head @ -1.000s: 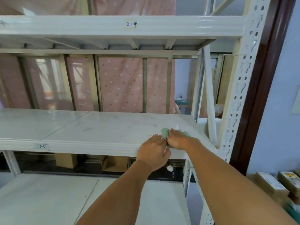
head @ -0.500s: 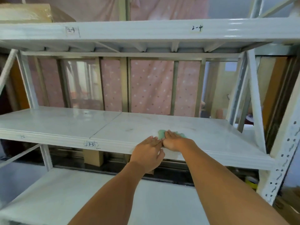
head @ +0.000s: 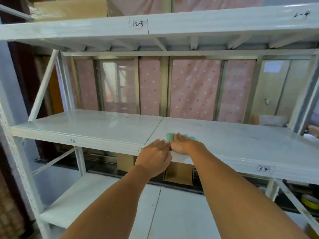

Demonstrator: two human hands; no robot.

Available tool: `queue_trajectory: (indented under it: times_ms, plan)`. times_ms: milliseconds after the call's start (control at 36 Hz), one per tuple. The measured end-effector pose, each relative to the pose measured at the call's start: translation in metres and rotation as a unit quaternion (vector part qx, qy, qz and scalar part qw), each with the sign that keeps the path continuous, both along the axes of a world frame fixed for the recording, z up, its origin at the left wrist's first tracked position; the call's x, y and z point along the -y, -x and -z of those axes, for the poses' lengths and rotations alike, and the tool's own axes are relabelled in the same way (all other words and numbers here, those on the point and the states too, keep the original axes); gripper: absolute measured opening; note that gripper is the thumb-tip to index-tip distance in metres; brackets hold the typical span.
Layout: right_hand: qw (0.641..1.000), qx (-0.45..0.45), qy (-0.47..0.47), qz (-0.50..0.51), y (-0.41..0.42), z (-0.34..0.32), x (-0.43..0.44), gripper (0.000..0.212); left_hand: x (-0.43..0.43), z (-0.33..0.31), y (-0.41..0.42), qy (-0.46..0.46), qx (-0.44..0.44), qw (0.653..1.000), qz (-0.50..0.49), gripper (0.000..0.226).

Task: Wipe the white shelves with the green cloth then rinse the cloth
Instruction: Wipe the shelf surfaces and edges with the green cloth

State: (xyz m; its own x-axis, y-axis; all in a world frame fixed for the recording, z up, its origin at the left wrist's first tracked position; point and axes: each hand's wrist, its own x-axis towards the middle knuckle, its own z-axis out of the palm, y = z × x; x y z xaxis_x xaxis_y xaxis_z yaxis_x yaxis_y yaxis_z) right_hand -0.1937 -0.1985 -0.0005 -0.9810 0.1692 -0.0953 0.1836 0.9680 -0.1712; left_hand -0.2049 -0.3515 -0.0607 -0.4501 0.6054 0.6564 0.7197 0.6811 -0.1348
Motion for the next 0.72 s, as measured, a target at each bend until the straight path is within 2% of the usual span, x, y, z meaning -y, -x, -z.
queue_trajectory:
  times_ms: [139,333,722]
  plan:
    - [1.0,-0.004,0.019,-0.006,0.024,0.001,0.047,0.067,0.047,-0.003,0.024,0.023,0.003,1.0,-0.005,0.042]
    - [1.0,-0.01,0.013,-0.015,0.05,0.003,0.092,0.063,0.09,0.003,0.049,0.01,0.004,1.0,-0.023,0.04]
    - [1.0,-0.005,0.015,-0.003,0.097,0.008,0.148,0.07,0.147,0.008,0.085,-0.004,0.014,0.999,-0.034,0.048]
